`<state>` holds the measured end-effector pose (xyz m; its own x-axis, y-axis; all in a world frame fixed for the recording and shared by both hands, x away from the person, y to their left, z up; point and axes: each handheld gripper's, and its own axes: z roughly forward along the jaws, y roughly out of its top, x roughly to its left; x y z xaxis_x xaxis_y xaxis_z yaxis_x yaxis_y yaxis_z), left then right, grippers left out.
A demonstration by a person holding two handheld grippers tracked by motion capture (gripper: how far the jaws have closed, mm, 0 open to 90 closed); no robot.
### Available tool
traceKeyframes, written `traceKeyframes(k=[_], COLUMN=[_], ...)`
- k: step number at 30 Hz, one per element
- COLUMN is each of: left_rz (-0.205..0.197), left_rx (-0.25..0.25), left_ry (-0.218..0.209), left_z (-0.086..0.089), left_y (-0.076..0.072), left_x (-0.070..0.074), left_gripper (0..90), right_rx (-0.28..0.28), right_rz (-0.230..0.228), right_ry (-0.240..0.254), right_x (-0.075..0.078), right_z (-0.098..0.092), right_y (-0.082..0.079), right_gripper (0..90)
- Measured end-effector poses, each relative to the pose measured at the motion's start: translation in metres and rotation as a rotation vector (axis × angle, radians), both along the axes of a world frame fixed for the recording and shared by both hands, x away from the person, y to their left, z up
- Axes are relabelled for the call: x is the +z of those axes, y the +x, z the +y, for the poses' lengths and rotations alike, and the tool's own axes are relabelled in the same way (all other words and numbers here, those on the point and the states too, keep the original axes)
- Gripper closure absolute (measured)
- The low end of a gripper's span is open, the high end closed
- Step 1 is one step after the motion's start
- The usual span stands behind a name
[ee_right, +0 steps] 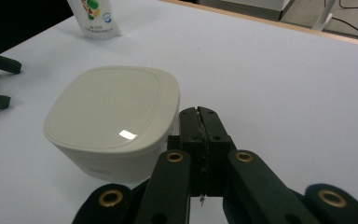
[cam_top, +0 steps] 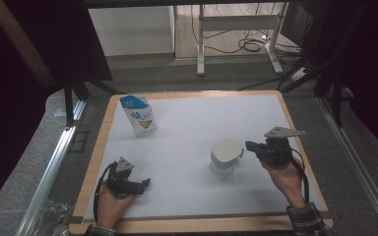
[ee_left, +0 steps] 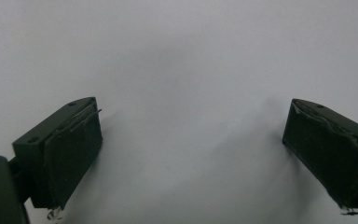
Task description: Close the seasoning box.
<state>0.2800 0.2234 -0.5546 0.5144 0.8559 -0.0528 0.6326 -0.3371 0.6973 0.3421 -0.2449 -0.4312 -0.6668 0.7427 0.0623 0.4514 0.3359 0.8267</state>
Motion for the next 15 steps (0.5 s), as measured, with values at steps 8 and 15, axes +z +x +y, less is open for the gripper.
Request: traceKeyframes(k=[8, 15], left_rz=[0.000, -0.001], left_rx=[-0.001, 0.002], left_ry=[0.000, -0.002], left_z=[0.000, 0.000], left_y=[0.000, 0.000], left_x=[0.000, 0.000], left_gripper=[4.6, 4.6], right_rx=[0.026, 0.042], right_rz=[0.003, -0.028], right_ry=[-0.005, -0.031], right_x=[0.003, 0.004], right_z=[0.013, 0.024], right_y=[0.007, 0.011], right_gripper=[89.5, 89.5])
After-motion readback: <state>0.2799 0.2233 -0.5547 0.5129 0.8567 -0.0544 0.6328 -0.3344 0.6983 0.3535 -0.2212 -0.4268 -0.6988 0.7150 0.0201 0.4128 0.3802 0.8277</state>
